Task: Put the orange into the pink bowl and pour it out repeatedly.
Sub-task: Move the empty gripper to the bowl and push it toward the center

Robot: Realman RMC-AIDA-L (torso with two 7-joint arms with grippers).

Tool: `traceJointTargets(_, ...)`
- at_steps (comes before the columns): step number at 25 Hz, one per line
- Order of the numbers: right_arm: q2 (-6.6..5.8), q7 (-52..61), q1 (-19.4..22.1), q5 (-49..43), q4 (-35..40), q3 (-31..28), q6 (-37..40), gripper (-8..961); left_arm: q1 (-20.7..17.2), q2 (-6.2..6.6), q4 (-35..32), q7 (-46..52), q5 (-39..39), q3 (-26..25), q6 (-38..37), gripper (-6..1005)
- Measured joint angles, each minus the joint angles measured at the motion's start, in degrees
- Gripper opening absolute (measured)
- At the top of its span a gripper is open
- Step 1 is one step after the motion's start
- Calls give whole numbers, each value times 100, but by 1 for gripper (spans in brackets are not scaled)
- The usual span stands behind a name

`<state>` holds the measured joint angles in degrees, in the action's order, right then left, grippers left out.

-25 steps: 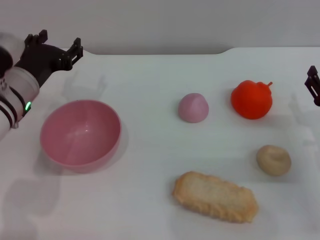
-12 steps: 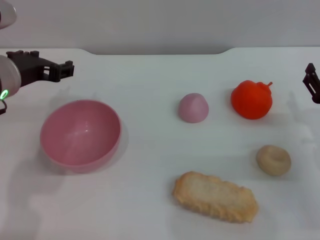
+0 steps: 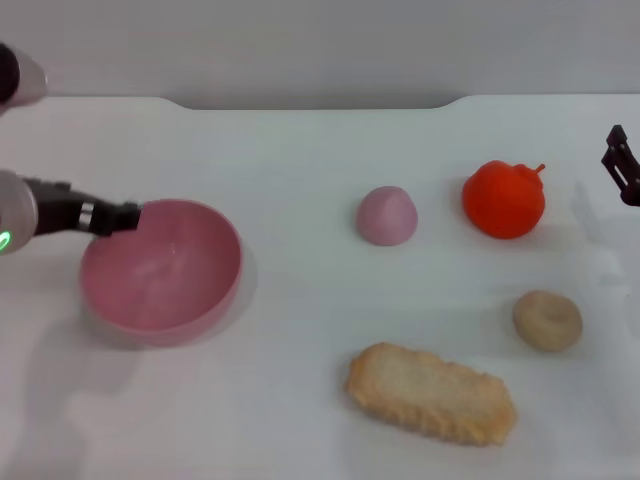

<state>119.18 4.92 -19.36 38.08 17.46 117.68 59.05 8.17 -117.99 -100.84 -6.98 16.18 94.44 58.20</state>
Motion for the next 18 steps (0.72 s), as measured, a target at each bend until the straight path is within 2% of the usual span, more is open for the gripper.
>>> traceJointTargets(2,0,0,-4,-1,-1,0,0,801,0,0,0,0,0,0,0,795)
traceJointTargets(4,0,0,-5,-3,-3,0,0,801,167,-8,506,344,-394,102,379,795)
traceJointTargets(18,13,0,12,-12,21,60,-8,801,326,-13,939,479,-419,321,441,795)
